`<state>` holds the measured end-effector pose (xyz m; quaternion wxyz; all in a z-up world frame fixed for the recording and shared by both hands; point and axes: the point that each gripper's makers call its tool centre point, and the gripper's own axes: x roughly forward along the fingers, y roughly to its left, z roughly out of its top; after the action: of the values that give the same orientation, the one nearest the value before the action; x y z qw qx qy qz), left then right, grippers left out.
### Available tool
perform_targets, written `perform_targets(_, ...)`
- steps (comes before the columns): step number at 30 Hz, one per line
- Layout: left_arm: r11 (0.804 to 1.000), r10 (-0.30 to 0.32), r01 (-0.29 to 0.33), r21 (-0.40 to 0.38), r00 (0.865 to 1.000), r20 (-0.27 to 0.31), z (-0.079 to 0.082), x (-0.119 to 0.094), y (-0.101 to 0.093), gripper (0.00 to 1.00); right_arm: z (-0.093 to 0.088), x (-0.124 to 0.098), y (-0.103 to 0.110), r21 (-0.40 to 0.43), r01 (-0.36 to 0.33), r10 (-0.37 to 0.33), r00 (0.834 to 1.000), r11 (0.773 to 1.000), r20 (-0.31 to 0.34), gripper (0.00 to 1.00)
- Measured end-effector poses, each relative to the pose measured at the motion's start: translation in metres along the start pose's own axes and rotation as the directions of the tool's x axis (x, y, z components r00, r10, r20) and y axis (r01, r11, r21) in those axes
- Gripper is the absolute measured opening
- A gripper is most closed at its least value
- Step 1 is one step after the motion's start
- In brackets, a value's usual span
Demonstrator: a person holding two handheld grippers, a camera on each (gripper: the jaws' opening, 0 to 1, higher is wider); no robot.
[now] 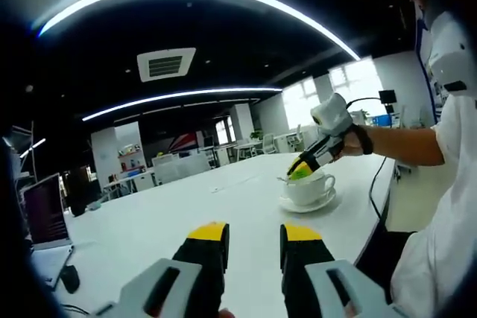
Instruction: Tidy tabletop coffee trays, cups and spoons，present forward
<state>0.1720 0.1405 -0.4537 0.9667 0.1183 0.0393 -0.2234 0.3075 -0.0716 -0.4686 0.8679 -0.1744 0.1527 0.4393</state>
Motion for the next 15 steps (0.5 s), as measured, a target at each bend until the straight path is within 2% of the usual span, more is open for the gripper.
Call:
perform_targets(4, 1.0, 0.003, -0.003, -0.005, 1.0, 0.0, 0.0, 0.001, 0.0, 0.29, 0.016, -0.026, -0.021, -0.01, 0.085, -0.084, 0.993, 0.996, 0.081, 0.21)
perform_targets(7, 1.0, 0.003, -0.003, -0.005, 1.0, 0.003, 0.003, 0.002, -0.001, 0.29, 0.022, -0.047, -0.032, 0.019, 0.116, -0.118, 0.985, 0.993, 0.123, 0.21)
perform_targets(15, 1.0, 0.008, -0.007, -0.006, 1.0, 0.026, 0.009, 0.008, 0.002, 0.29, 0.018, -0.083, -0.052, 0.048, 0.166, -0.171, 0.975, 0.985, 0.14, 0.21)
